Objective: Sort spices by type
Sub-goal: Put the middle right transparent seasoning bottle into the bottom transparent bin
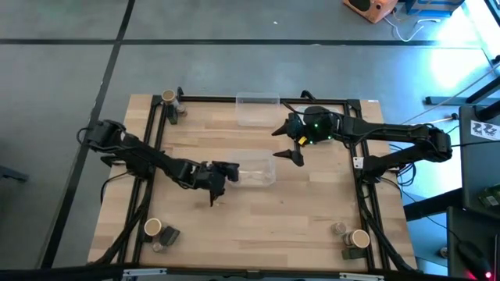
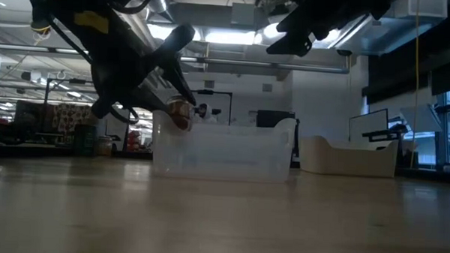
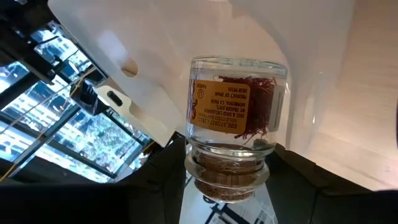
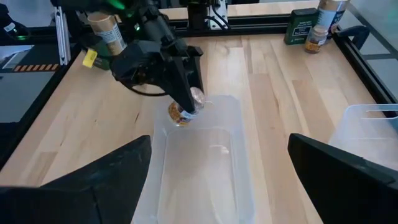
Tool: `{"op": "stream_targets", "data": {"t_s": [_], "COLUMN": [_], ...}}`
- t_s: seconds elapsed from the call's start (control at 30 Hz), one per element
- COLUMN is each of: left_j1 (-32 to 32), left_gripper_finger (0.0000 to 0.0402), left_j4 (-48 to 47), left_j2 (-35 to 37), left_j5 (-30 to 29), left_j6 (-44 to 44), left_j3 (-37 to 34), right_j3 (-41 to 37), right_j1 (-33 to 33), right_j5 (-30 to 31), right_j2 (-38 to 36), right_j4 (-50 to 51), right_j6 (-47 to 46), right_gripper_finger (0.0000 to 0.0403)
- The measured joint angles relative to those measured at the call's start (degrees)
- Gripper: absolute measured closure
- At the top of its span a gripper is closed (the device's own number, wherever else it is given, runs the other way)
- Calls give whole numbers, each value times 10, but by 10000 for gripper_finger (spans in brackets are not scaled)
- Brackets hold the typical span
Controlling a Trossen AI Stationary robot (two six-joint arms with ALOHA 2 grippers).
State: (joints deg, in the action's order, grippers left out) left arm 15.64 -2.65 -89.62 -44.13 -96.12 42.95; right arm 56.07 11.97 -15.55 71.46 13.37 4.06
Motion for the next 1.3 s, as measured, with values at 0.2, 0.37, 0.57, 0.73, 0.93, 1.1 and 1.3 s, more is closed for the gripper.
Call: {"op": "stream_targets", "data": {"t_s": [0.2,0.37,0.57,0.73,0.93,1.1,1.3], "left_j1": [0,-1,-1,-1,-1,-1,-1], "left_gripper_finger": [235,235,235,235,235,235,235], "left_j4": [3,26,28,51,46,44,47], "left_j2": [-6,-7,-7,-8,-10,-11,-4], "left_j5": [2,7,9,12,8,-10,-26], "left_j6": [-1,6,-2,-4,-14,-19,-33], "left_j3": [-1,-2,-2,-2,6,21,42], "right_j3": [0,0,0,0,0,0,0], "right_j1": [0,0,0,0,0,-7,-45], "right_j5": [0,1,1,1,1,-19,-20], "right_j2": [0,0,0,0,0,7,54], "right_j4": [0,0,0,1,0,-8,-48], "right_j6": [-9,-9,-9,-15,-42,-95,-103], "right_gripper_finger": [26,26,26,26,26,26,26]}}
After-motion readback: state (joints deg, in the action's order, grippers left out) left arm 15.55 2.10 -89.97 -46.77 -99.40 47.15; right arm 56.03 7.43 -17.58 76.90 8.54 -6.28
